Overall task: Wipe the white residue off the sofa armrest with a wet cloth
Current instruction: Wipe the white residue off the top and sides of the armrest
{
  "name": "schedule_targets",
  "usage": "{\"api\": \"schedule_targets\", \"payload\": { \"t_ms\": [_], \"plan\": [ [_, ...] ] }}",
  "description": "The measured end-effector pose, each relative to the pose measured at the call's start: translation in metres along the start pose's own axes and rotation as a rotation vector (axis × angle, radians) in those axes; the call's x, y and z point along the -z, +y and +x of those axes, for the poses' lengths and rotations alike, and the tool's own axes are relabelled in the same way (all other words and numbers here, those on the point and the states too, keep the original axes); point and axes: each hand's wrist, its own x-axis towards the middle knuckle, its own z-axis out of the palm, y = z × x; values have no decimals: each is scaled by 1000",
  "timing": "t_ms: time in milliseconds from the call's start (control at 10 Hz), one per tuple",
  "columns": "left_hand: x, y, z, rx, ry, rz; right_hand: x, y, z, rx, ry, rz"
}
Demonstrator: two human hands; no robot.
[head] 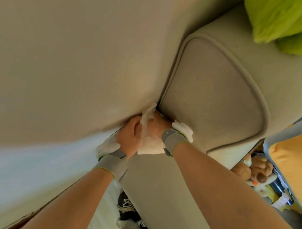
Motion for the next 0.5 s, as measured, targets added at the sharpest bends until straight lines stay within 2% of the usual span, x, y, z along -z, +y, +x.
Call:
{"api": "schedule_targets", "payload": {
  "t_ms": [100,200,400,500],
  "plan": [
    [-5,2,0,-5,39,16,15,-21,5,-93,122,681],
    [-6,-2,2,-26,63,18,0,-9,28,-140,-15,211],
    [-2,-15,7,-54,62,-40,-30,2,10,-189,139,157],
    [-1,-18,6,-78,63,-29,-36,16,-3,-189,159,40]
  ]
}}
